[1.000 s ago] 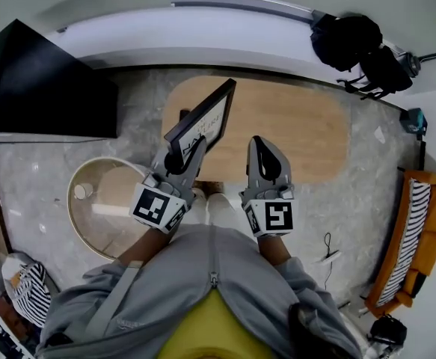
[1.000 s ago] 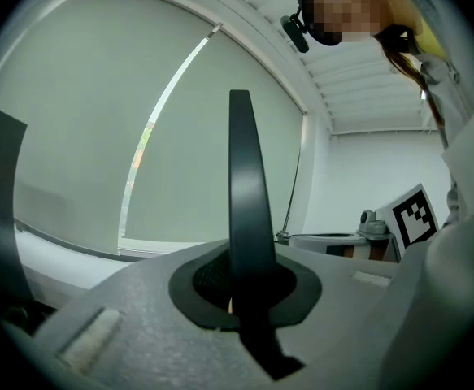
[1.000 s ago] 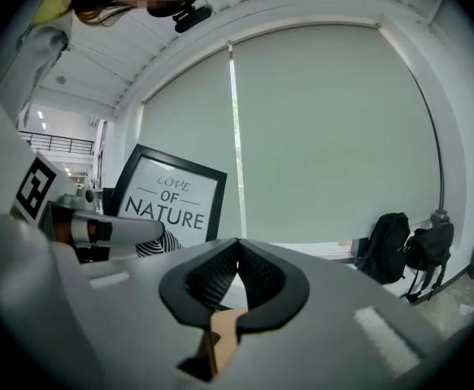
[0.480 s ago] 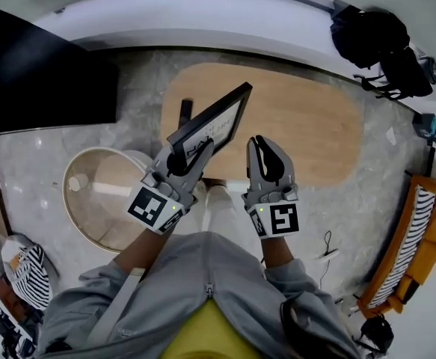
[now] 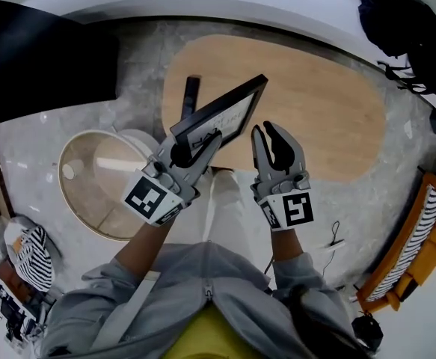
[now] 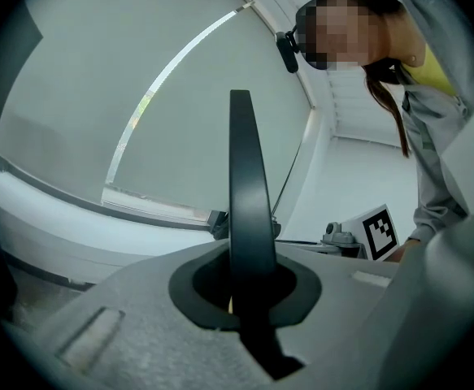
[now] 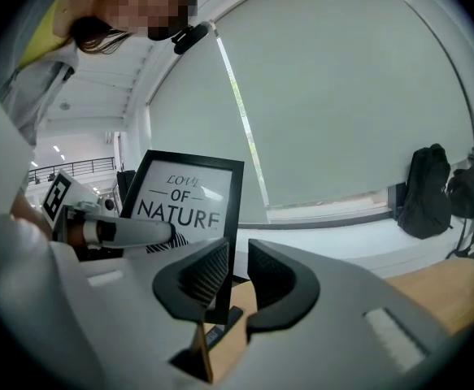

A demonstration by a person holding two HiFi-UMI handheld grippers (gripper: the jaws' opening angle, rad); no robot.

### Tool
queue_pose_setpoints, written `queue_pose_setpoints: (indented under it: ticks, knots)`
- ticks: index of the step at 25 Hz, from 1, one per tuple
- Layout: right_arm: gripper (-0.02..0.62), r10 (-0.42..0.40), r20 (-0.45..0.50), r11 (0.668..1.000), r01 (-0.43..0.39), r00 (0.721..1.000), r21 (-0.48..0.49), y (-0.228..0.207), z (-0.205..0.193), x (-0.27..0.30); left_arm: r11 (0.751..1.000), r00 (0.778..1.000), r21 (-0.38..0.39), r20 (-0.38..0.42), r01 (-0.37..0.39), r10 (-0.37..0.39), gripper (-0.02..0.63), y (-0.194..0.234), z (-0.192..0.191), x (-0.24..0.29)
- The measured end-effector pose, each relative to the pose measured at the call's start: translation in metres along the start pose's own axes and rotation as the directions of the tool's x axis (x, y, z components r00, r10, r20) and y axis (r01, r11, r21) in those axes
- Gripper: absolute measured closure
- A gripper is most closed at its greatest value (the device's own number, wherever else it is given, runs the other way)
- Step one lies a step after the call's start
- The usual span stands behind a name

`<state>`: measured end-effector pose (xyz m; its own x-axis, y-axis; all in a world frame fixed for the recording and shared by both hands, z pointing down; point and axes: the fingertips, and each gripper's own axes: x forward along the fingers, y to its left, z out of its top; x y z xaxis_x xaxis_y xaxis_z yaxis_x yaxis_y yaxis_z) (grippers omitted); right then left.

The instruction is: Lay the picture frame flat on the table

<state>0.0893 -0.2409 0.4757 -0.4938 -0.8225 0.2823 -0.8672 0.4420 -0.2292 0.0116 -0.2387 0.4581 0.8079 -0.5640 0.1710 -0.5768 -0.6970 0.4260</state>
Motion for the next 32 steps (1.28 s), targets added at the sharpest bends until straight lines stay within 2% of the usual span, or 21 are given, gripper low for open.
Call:
queue_pose_setpoints:
  ticks: [9,16,20,25,28,32]
  knots:
    - [0.498,0.054,-0.066,0.998,-0.051,0.996,0.046,-0.003,-0.075,0.017,0.992,0.993,-0.039,-0.002,0.119,-0.119,0.594,0.019,-0.060,0.014]
    - [0.464,0.095,-0.110,0.994,-0.088,0.989,0.063,-0.008,-0.118,0.022,0.972,0.970,-0.027,-0.072,0.233,-0.234,0.594,0.034,-0.105,0.013]
    - [0.457,0.148,-0.124,0.987,-0.139,0.981,0.078,-0.007,-0.132,0.022,0.951,0.947,-0.026,-0.090,0.308,-0.309,0.594,0.035,-0.123,0.011]
    - [0.457,0.253,-0.135,0.965,-0.241,0.958,0.100,-0.002,-0.139,0.020,0.917,0.913,-0.060,-0.080,0.395,-0.399,0.594,0.031,-0.135,0.009]
    - [0.484,0.308,-0.135,0.949,-0.295,0.942,0.111,0.001,-0.139,0.016,0.898,0.896,-0.084,-0.068,0.433,-0.439,0.594,0.028,-0.137,0.008]
    - [0.506,0.306,-0.120,0.949,-0.293,0.945,0.113,0.002,-0.139,0.011,0.891,0.891,-0.092,-0.055,0.445,-0.451,0.594,0.026,-0.135,0.009]
